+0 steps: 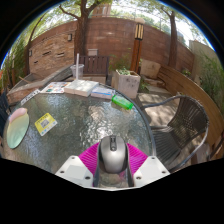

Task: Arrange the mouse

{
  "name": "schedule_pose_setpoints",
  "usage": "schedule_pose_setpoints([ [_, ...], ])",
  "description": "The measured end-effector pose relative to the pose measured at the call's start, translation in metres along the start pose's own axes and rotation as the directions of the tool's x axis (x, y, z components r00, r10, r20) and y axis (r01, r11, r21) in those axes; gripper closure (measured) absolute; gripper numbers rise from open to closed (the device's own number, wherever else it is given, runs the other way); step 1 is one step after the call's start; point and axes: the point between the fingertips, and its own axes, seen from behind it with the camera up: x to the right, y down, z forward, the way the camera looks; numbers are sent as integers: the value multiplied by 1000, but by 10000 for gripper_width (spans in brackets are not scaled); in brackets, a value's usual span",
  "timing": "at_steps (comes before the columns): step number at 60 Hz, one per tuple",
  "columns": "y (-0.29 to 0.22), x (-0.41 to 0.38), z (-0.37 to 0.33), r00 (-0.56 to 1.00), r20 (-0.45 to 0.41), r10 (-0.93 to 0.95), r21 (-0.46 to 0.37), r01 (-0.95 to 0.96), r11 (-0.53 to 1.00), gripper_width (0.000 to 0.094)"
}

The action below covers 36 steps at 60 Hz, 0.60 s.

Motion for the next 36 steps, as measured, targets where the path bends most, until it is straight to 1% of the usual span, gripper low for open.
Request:
schedule_pose_setpoints([
  [5, -50, -10, -27, 999, -41, 3, 84, 0, 996, 535],
  [9, -101, -36, -59, 998, -48, 41, 176, -32, 984, 537],
  [14, -161, -92, -99, 998, -11, 68, 287, -62, 956, 537],
  [17, -191, -144, -117, 998, 21, 64, 330, -67, 941, 537],
  [22, -186, -236, -118, 990, 132, 49, 319, -89, 943, 537],
  [25, -162, -305, -110, 983, 182, 31, 287, -83, 954, 539],
  [26, -163, -308, -104, 981, 193, 19, 262, -70, 963, 539],
  [27, -154, -323, -97, 979, 203, 8, 243, -59, 968, 536],
  [32, -98, -384, -59, 971, 237, -28, 142, -7, 990, 538],
  [36, -80, -398, -43, 972, 232, -31, 83, 12, 997, 538],
])
